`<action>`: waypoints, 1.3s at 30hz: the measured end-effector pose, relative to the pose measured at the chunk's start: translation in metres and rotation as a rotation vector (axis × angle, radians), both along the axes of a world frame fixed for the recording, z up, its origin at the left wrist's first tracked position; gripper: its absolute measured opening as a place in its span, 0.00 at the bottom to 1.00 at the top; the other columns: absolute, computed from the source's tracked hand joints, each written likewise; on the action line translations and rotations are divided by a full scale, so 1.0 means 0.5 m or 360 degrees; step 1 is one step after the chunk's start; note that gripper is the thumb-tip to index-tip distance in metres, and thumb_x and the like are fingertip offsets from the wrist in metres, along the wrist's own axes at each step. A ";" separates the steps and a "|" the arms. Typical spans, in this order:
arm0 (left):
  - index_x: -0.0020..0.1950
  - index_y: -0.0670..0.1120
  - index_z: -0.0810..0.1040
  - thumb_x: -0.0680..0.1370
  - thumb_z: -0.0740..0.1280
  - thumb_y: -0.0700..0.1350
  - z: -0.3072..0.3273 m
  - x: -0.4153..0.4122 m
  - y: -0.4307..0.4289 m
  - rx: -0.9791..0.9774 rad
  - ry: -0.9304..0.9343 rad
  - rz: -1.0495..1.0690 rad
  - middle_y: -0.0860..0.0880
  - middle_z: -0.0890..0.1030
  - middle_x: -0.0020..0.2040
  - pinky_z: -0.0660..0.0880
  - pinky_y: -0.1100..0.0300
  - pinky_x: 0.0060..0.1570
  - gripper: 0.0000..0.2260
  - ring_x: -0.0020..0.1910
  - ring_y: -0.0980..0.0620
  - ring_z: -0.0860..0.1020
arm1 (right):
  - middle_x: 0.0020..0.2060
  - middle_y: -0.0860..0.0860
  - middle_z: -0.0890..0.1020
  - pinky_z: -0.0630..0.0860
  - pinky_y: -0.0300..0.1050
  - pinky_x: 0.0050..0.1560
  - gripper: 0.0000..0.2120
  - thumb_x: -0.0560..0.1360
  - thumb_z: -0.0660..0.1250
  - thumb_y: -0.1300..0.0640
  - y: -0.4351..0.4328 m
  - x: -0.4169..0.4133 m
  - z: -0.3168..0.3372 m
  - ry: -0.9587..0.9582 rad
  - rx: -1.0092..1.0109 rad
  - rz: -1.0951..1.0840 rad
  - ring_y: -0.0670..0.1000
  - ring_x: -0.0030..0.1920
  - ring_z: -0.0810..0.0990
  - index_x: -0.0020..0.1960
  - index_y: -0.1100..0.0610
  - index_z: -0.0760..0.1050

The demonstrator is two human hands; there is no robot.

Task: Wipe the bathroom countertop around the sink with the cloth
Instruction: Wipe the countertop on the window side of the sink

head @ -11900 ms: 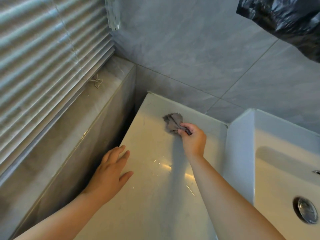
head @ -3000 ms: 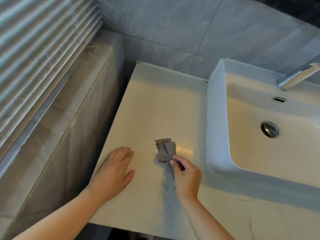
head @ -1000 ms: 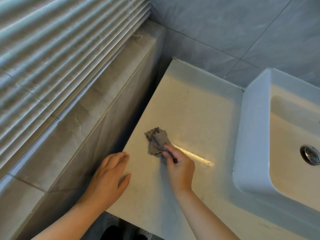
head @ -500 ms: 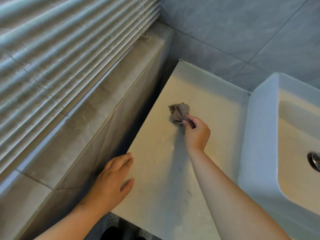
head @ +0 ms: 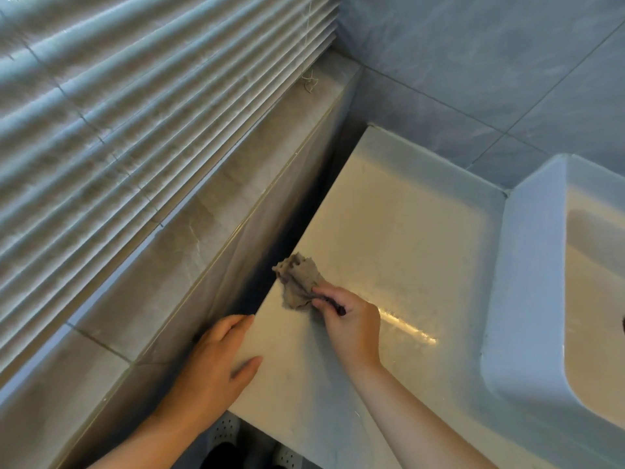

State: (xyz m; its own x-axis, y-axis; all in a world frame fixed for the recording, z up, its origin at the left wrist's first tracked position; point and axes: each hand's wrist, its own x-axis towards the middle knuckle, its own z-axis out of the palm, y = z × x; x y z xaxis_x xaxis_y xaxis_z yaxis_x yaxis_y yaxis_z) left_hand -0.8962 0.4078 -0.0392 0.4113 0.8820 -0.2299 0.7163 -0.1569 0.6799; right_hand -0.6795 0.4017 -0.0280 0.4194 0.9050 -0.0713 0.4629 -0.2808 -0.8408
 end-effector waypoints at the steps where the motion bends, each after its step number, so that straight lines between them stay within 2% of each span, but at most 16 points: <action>1: 0.74 0.53 0.62 0.76 0.65 0.55 0.001 -0.005 -0.004 -0.0039 0.0003 0.0021 0.61 0.63 0.68 0.63 0.67 0.63 0.28 0.63 0.62 0.65 | 0.45 0.36 0.83 0.72 0.27 0.52 0.13 0.71 0.72 0.61 -0.004 -0.002 0.011 0.0089 -0.0053 0.0003 0.36 0.48 0.80 0.47 0.44 0.83; 4: 0.74 0.54 0.61 0.77 0.64 0.55 0.004 -0.014 -0.016 -0.0134 -0.0005 0.0049 0.61 0.62 0.69 0.64 0.67 0.63 0.27 0.63 0.63 0.65 | 0.42 0.40 0.84 0.75 0.31 0.51 0.11 0.70 0.73 0.62 0.021 0.016 0.050 0.0214 0.0016 -0.0127 0.38 0.46 0.81 0.45 0.47 0.84; 7: 0.74 0.54 0.61 0.77 0.63 0.54 0.007 -0.015 -0.022 -0.0143 -0.0024 0.0079 0.60 0.63 0.70 0.65 0.66 0.63 0.26 0.63 0.62 0.67 | 0.42 0.44 0.84 0.76 0.33 0.50 0.08 0.71 0.72 0.62 0.090 0.044 0.074 0.0081 0.0186 -0.0226 0.41 0.46 0.82 0.47 0.51 0.84; 13: 0.74 0.53 0.63 0.78 0.64 0.52 0.013 -0.020 -0.018 -0.0208 -0.0094 0.0090 0.59 0.66 0.67 0.67 0.67 0.60 0.25 0.60 0.62 0.70 | 0.50 0.47 0.84 0.69 0.26 0.51 0.11 0.75 0.68 0.62 0.180 0.027 0.032 -0.0077 0.0099 -0.0111 0.44 0.51 0.79 0.55 0.54 0.82; 16: 0.74 0.53 0.63 0.78 0.64 0.52 0.011 -0.029 -0.021 -0.0202 -0.0106 0.0079 0.60 0.66 0.67 0.67 0.70 0.58 0.25 0.59 0.63 0.70 | 0.52 0.46 0.83 0.69 0.26 0.52 0.12 0.75 0.67 0.60 0.162 0.002 0.009 -0.0091 0.0077 -0.0082 0.43 0.51 0.79 0.57 0.53 0.81; 20: 0.74 0.54 0.63 0.78 0.63 0.53 0.015 -0.038 -0.029 -0.0220 -0.0102 0.0059 0.63 0.65 0.65 0.66 0.76 0.54 0.24 0.58 0.66 0.69 | 0.49 0.43 0.82 0.68 0.21 0.49 0.11 0.75 0.68 0.60 0.113 -0.021 0.005 -0.0153 0.0078 0.0134 0.37 0.48 0.77 0.56 0.51 0.81; 25: 0.74 0.52 0.62 0.78 0.63 0.53 0.020 -0.043 -0.042 -0.0203 -0.0084 0.0065 0.63 0.64 0.64 0.62 0.82 0.50 0.24 0.58 0.66 0.68 | 0.48 0.38 0.81 0.69 0.24 0.52 0.12 0.74 0.69 0.61 0.031 -0.058 -0.007 -0.0140 0.0131 0.0255 0.32 0.49 0.76 0.53 0.47 0.81; 28: 0.73 0.51 0.64 0.78 0.63 0.51 0.029 -0.044 -0.048 -0.0158 -0.0053 0.0041 0.63 0.64 0.63 0.61 0.83 0.49 0.23 0.55 0.68 0.68 | 0.47 0.36 0.81 0.70 0.27 0.55 0.12 0.73 0.69 0.60 -0.015 -0.068 -0.007 -0.0130 0.0095 0.0334 0.33 0.51 0.77 0.51 0.45 0.82; 30: 0.72 0.50 0.66 0.78 0.64 0.50 0.034 -0.045 -0.054 -0.0088 -0.0036 0.0034 0.63 0.65 0.62 0.60 0.83 0.50 0.22 0.54 0.68 0.68 | 0.46 0.35 0.82 0.72 0.30 0.56 0.13 0.73 0.70 0.61 -0.043 -0.072 0.002 -0.0013 0.0015 0.0340 0.35 0.51 0.78 0.48 0.43 0.82; 34: 0.71 0.49 0.68 0.78 0.64 0.51 0.032 -0.050 -0.070 -0.0004 0.0053 0.0037 0.62 0.65 0.65 0.62 0.76 0.54 0.22 0.58 0.64 0.68 | 0.42 0.37 0.83 0.74 0.29 0.50 0.14 0.71 0.72 0.62 -0.071 -0.058 0.039 0.0341 -0.0039 0.0107 0.37 0.47 0.80 0.44 0.42 0.82; 36: 0.71 0.48 0.68 0.77 0.65 0.50 0.032 -0.048 -0.077 0.0096 0.0087 -0.0003 0.60 0.65 0.67 0.60 0.74 0.58 0.23 0.61 0.64 0.66 | 0.42 0.39 0.84 0.76 0.31 0.48 0.12 0.70 0.73 0.63 -0.063 -0.020 0.063 0.0324 0.0119 -0.0067 0.39 0.46 0.82 0.44 0.46 0.83; 39: 0.71 0.47 0.68 0.77 0.66 0.50 0.035 -0.029 -0.084 0.0227 0.0106 -0.0115 0.57 0.66 0.69 0.57 0.71 0.63 0.24 0.65 0.64 0.60 | 0.42 0.44 0.85 0.76 0.32 0.49 0.11 0.69 0.73 0.65 -0.035 0.075 0.081 0.0100 0.0324 -0.0283 0.41 0.45 0.82 0.45 0.49 0.83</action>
